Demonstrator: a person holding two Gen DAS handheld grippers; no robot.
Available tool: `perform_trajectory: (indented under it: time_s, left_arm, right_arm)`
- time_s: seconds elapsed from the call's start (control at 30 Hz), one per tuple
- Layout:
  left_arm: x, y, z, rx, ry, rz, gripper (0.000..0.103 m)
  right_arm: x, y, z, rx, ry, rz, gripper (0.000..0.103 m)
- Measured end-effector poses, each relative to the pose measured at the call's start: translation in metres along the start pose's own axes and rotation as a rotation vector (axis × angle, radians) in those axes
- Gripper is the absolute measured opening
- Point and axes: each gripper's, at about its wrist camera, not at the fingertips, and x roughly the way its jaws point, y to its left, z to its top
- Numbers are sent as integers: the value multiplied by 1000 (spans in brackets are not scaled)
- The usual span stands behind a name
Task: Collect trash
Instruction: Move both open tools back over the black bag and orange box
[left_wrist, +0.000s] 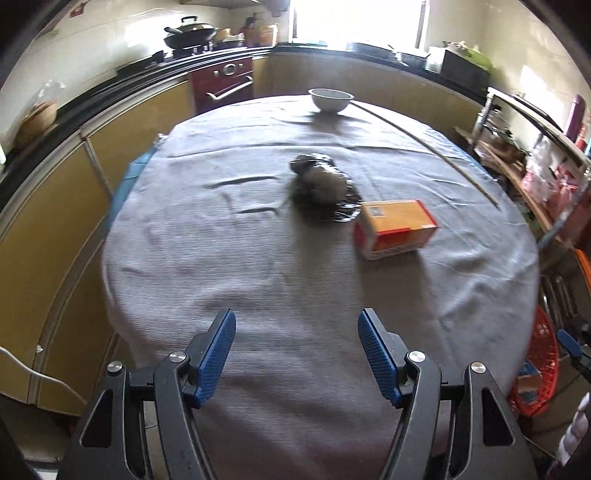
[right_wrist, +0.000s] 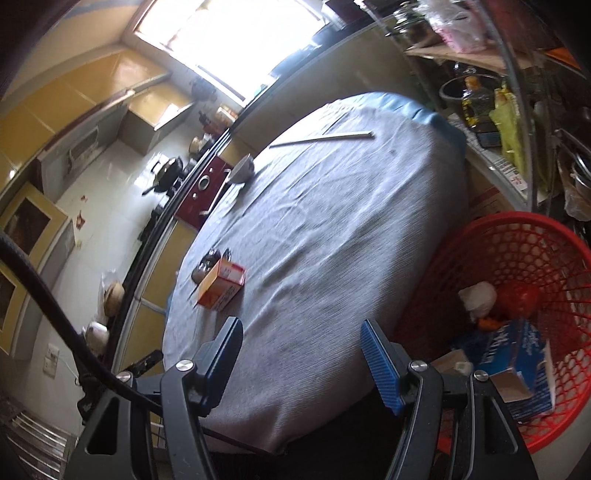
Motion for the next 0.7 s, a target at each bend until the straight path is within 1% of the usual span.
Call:
perform_trajectory:
  time_s: [0.2, 0.4, 0.7]
  left_arm:
    - [-1, 6, 0, 13, -29, 56, 70]
    - [-1, 10, 3, 36, -61, 95, 70]
    - [1, 24, 6, 35, -88, 129, 70]
  right_arm:
    - [25, 25, -5, -49, 58, 1, 69]
    - [47, 54, -4, -98, 99, 17, 70]
    - [91, 109, -5, -170, 190, 81, 70]
